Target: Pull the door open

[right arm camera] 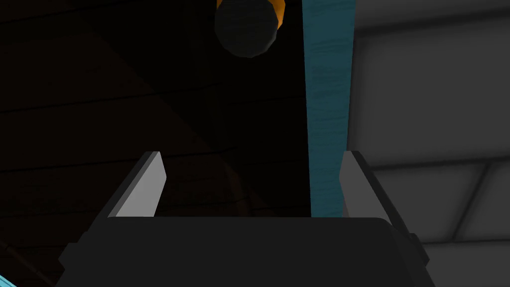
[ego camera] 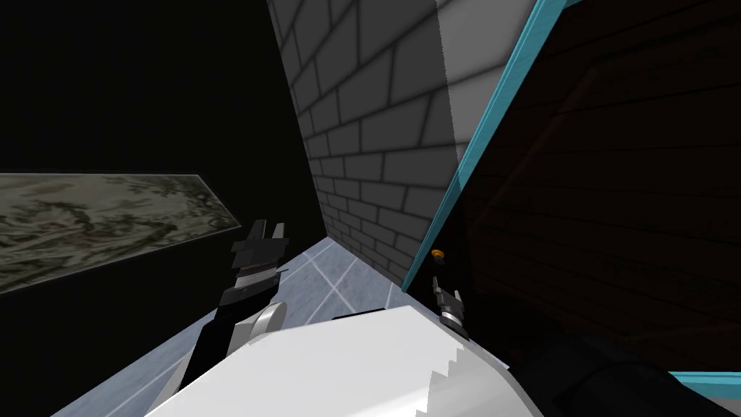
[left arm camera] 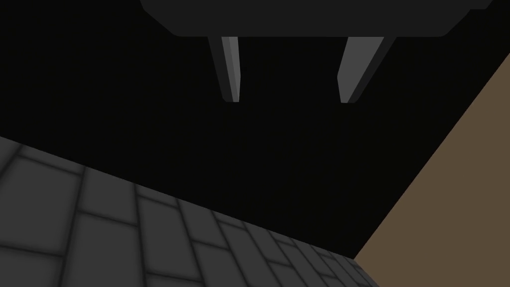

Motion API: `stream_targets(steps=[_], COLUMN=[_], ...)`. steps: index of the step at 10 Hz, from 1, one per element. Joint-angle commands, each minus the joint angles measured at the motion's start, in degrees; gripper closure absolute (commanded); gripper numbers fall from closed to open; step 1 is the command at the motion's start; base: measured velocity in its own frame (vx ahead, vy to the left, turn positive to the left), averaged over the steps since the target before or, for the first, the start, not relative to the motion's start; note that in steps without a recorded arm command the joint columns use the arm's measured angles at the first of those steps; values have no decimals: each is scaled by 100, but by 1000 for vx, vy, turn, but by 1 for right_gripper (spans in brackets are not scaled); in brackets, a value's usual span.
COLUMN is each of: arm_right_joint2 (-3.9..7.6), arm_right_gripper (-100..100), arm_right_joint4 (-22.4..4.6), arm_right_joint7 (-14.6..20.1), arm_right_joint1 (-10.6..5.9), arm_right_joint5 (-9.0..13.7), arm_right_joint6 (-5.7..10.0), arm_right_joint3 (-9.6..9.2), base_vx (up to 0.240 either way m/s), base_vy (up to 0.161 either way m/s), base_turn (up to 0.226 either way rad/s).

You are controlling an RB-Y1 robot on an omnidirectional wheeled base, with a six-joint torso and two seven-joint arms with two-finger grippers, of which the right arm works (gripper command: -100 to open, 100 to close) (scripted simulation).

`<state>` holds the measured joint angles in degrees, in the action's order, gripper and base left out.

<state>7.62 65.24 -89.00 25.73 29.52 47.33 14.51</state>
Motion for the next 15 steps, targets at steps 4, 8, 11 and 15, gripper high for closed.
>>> stream_targets(steps=[4, 8, 11, 15], arm_right_joint2=[2, 134, 421, 748], arm_right_gripper=[-100, -100, -100, -100], arm_right_joint4=[-425, -676, -1037, -1447], arm_right_joint7=[-524, -499, -194, 154], arm_right_joint1=[-46, -123, -278, -455], arm_right_joint5=[158, 159, 89, 8], arm_right_joint6=[144, 211, 290, 379], arm_right_joint3=[80, 66, 1, -73], base_vx=[-5, 34, 180, 147], base_vy=[-65, -55, -89, -69], base_turn=[177, 53, -91, -86])
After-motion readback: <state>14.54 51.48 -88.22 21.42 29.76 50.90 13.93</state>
